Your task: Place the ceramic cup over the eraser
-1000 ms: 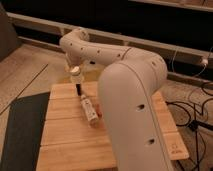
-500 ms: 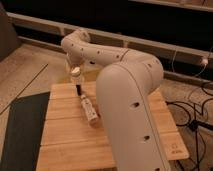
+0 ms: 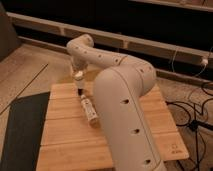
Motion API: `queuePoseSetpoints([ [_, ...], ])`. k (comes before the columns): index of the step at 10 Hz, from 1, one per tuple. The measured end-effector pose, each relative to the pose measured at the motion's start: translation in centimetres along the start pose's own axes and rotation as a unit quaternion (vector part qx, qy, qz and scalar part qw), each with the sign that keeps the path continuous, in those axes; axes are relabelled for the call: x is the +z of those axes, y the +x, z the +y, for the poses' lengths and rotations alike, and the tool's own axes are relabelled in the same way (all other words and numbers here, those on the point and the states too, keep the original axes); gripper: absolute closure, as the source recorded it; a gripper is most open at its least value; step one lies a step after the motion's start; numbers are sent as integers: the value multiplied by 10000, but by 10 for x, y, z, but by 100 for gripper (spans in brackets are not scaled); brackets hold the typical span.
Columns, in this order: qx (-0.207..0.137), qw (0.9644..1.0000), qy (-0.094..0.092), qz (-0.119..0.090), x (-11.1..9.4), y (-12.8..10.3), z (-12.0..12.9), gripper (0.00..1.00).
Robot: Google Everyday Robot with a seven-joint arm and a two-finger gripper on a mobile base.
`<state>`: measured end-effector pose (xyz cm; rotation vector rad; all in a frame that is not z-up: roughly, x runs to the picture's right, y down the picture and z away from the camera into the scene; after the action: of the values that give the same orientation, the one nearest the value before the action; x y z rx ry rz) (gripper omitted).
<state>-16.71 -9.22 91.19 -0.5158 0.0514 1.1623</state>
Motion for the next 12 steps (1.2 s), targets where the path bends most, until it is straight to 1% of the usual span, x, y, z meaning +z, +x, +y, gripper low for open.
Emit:
queuePoseSetpoints([
  [1, -8, 10000, -74, 3, 5, -2, 4, 83],
  [3, -53, 9997, -219, 84, 16, 1, 16, 83],
  [5, -140, 9993, -288, 213, 24, 11, 27, 83],
  [7, -174, 9992, -244, 282, 25, 16, 26, 83],
  [8, -126, 9993, -185, 312, 25, 18, 20, 83],
  [11, -114, 9994, -32, 320, 21, 16, 10, 83],
  [12, -118, 9994, -12, 326, 21, 15, 10, 83],
])
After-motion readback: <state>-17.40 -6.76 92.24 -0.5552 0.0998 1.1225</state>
